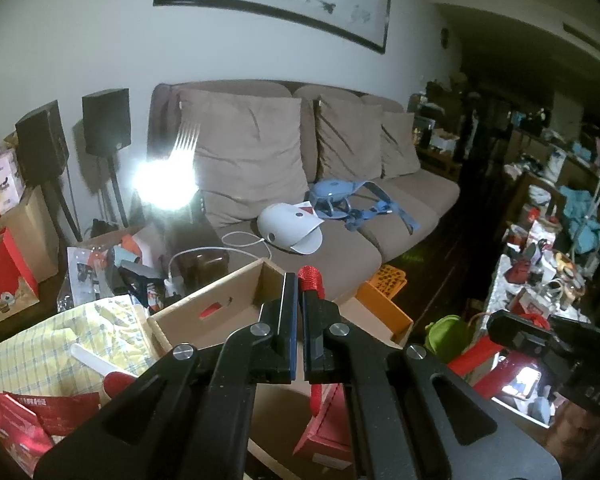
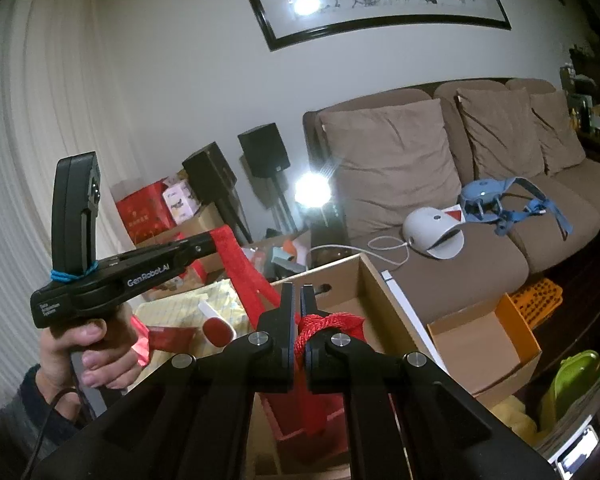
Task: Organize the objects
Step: 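Bring the red bag over the open cardboard box with both tools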
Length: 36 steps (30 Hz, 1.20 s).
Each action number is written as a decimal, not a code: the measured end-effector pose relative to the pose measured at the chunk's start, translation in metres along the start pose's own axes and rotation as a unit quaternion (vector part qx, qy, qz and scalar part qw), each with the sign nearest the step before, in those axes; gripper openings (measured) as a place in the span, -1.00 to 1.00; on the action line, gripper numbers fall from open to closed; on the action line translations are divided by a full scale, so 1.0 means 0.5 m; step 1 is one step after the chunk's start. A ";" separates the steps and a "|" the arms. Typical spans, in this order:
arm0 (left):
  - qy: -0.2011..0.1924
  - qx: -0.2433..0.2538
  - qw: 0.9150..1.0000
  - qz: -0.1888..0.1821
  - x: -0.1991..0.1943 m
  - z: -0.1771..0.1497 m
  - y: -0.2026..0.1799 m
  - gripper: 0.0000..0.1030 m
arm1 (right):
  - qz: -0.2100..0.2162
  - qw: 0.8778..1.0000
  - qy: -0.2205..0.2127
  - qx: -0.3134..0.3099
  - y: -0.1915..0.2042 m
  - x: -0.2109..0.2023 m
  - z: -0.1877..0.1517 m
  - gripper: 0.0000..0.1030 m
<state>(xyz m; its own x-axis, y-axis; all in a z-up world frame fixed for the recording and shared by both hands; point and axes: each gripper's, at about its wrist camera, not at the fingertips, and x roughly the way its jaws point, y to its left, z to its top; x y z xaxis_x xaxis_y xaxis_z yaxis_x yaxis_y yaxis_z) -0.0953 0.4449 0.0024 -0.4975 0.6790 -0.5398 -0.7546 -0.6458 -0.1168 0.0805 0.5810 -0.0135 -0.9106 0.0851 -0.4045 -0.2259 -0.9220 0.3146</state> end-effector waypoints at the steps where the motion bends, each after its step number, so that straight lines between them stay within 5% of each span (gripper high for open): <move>1: 0.000 0.002 1.000 0.003 0.000 -0.002 0.001 -0.97 | -0.001 1.000 0.002 -0.001 0.003 0.001 -0.001 -0.92; 36: 0.023 -0.004 1.000 0.010 0.037 -0.032 0.032 -0.97 | -0.003 0.999 0.048 -0.002 0.008 0.064 -0.025 -0.92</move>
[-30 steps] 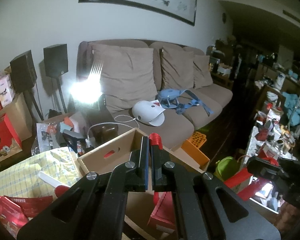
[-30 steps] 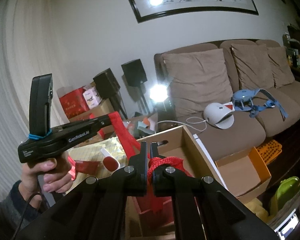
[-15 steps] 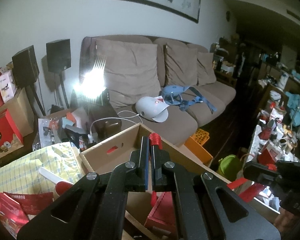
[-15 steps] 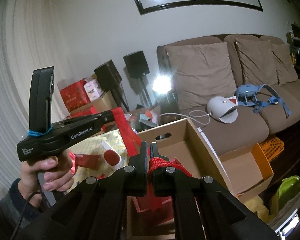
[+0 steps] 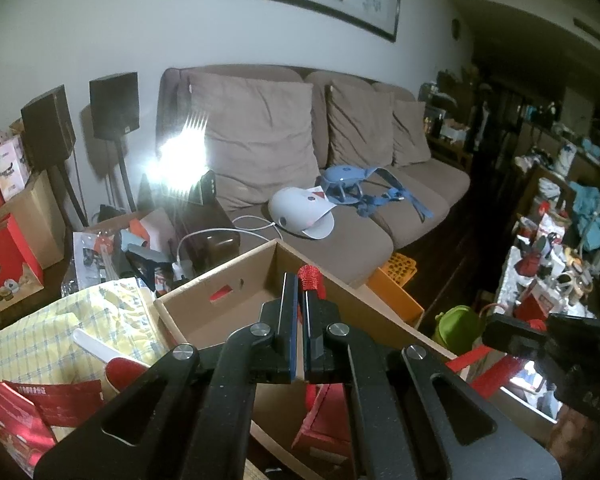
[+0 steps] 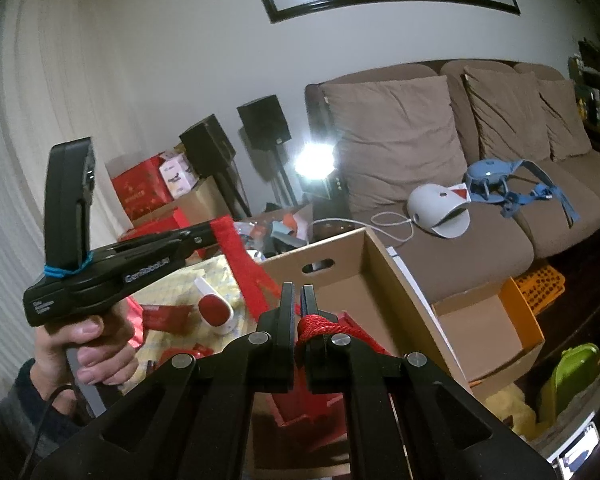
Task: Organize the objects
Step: 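Bring the red bag over the open cardboard box with both tools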
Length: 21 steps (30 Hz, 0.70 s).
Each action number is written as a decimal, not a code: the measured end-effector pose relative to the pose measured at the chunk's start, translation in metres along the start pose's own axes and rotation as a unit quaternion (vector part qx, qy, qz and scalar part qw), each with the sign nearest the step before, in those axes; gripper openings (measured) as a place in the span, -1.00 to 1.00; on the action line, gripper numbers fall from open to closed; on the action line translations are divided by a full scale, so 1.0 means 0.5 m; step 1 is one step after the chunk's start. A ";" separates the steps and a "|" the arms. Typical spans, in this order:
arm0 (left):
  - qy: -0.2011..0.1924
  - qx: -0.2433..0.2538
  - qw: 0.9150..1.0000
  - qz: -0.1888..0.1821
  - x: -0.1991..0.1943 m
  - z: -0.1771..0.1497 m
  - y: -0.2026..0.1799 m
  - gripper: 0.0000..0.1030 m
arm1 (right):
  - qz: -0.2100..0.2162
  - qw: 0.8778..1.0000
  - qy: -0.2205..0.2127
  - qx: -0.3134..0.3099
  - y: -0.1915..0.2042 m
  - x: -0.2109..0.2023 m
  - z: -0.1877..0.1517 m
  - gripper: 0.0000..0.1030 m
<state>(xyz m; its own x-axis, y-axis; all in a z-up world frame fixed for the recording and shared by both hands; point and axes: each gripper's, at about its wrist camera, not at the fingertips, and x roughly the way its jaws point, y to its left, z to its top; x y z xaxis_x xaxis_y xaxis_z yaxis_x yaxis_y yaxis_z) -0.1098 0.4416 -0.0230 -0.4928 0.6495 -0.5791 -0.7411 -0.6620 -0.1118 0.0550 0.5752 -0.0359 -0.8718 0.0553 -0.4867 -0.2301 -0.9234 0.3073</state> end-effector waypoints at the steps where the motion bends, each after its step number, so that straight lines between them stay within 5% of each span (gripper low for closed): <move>1: 0.000 0.000 1.000 0.000 0.000 0.000 0.000 -0.97 | -0.001 1.000 0.001 0.001 -0.003 0.000 0.000 -0.92; 21: 0.008 0.000 1.000 -0.005 0.011 -0.017 0.004 -0.97 | -0.005 1.000 0.010 0.003 -0.020 0.003 -0.004 -0.92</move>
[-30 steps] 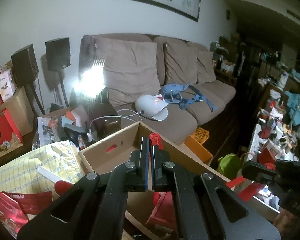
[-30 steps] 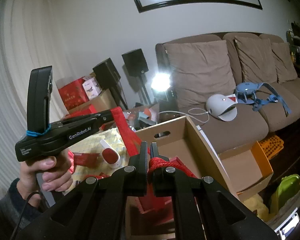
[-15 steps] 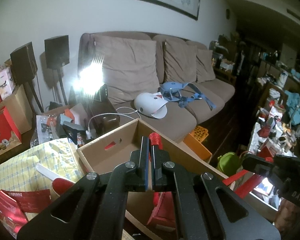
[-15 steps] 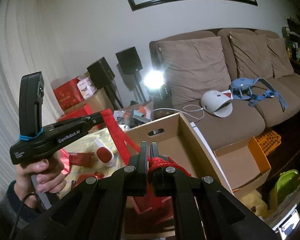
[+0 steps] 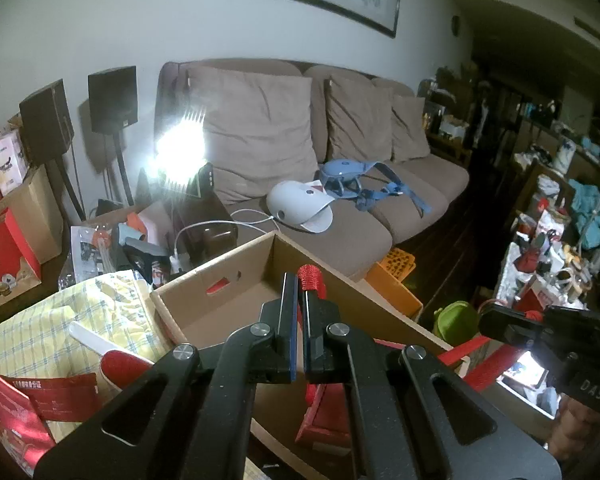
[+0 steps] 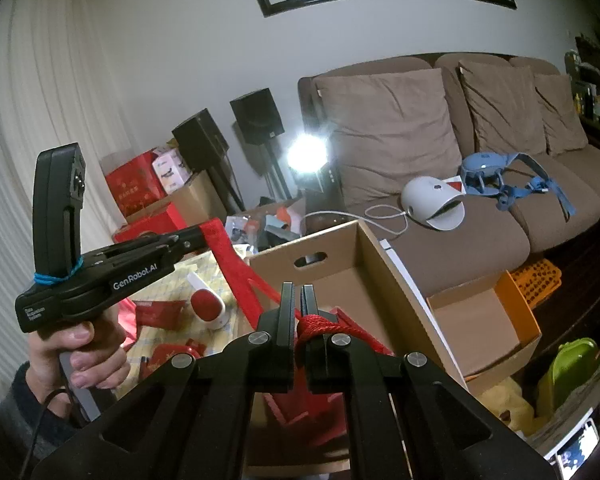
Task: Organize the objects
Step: 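Bring the red bag over the open cardboard box with both tools, then lower the red bag into the cardboard box with both tools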
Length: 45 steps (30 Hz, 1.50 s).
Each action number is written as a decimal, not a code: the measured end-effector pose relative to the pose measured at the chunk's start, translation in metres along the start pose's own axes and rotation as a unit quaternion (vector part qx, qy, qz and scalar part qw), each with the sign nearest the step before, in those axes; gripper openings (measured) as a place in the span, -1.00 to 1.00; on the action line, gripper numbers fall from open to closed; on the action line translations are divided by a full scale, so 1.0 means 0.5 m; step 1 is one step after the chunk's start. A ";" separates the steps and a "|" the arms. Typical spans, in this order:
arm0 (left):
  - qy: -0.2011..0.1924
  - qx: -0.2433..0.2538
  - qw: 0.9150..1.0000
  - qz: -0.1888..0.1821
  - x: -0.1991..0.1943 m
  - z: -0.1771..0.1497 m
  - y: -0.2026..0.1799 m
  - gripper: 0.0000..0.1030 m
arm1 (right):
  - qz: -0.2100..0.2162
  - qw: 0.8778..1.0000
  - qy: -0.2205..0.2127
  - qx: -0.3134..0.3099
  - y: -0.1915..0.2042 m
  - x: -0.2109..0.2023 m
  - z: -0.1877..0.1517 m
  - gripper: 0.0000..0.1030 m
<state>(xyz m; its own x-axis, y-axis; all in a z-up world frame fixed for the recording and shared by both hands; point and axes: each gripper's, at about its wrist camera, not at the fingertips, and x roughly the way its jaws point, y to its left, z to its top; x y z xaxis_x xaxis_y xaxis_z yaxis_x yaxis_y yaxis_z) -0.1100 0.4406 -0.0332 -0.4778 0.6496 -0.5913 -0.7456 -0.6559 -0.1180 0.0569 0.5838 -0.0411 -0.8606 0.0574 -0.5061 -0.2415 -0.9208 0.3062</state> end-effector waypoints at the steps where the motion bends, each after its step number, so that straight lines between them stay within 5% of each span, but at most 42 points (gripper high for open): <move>1: 0.000 0.000 1.000 0.000 0.000 0.000 0.000 -0.97 | 0.000 1.000 0.002 0.000 0.000 0.002 0.000 -0.92; 26: 0.009 -0.005 1.000 -0.001 0.010 -0.018 0.007 -0.97 | -0.015 0.999 0.033 -0.012 0.005 0.031 -0.010 -0.92; 45: 0.012 -0.001 1.000 -0.003 0.019 -0.019 -0.002 -0.97 | 0.021 0.998 0.057 -0.025 0.032 0.046 -0.022 -0.92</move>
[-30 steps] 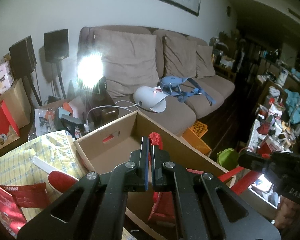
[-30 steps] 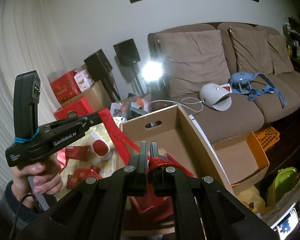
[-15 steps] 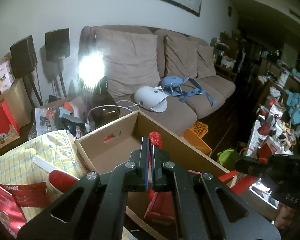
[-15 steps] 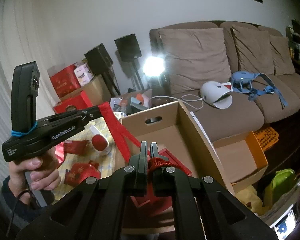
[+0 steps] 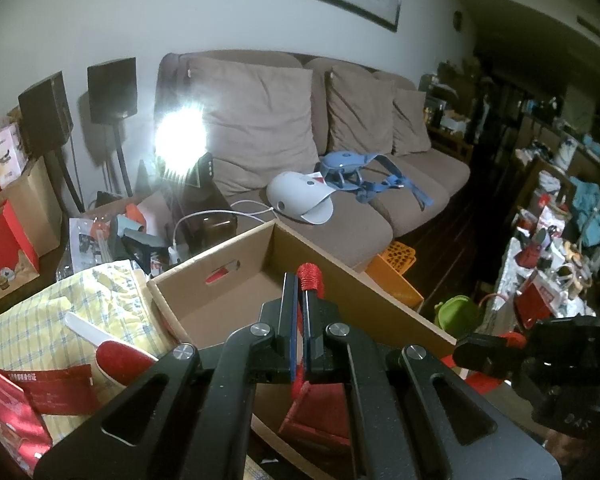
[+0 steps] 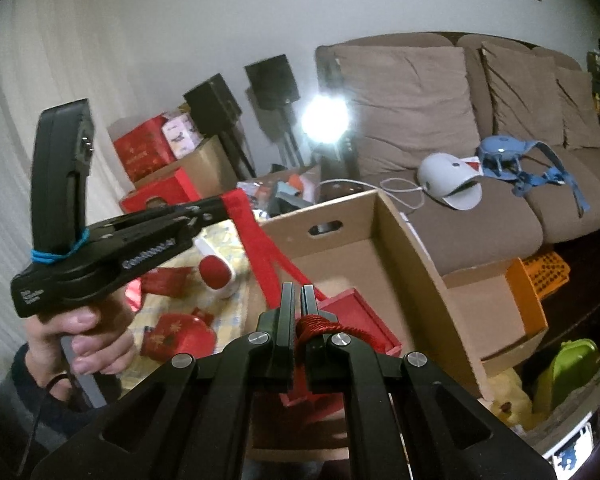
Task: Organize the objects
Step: 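Lower the red bag into the cardboard box with both tools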
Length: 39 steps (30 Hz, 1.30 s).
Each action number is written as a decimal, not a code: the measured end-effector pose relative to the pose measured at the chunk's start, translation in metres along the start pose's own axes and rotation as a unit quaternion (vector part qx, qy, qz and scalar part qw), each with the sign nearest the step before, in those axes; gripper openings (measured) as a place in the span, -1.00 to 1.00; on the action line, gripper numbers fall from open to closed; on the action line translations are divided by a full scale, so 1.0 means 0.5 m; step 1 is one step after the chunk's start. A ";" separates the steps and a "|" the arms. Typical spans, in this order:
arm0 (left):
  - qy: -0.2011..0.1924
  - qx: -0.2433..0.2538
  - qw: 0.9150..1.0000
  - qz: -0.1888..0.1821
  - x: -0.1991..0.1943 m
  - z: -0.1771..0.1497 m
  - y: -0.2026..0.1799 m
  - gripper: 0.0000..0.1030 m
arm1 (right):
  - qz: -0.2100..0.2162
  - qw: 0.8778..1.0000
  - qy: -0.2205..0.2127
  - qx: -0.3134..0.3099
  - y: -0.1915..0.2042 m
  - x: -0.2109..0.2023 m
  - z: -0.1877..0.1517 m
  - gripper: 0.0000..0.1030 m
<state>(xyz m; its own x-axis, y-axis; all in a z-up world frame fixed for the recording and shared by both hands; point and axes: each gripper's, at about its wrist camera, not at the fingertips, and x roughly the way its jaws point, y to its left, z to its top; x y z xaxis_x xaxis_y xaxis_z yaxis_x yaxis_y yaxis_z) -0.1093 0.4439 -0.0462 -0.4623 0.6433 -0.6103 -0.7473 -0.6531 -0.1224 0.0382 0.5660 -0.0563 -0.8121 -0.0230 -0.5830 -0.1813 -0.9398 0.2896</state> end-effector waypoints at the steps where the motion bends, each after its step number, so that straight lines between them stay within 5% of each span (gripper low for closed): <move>1: 0.001 0.000 1.000 -0.001 0.000 0.001 0.001 -0.97 | 0.004 1.000 0.001 -0.002 0.003 0.001 0.000 -0.92; 15: -0.004 0.009 1.000 -0.010 -0.021 0.012 -0.011 -0.97 | 0.028 1.000 -0.002 -0.013 0.019 -0.002 0.000 -0.92; 39: 0.051 0.003 0.998 -0.026 0.044 -0.031 -0.010 -0.97 | 0.000 0.996 0.087 0.015 -0.029 0.095 -0.031 -0.92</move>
<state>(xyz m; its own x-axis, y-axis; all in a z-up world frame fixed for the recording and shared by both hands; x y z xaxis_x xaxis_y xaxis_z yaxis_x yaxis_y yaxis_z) -0.1084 0.4550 -0.0708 -0.3730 0.6317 -0.6795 -0.7718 -0.6178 -0.1506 0.0110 0.5733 -0.1002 -0.7047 -0.0840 -0.7045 -0.1993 -0.9296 0.3102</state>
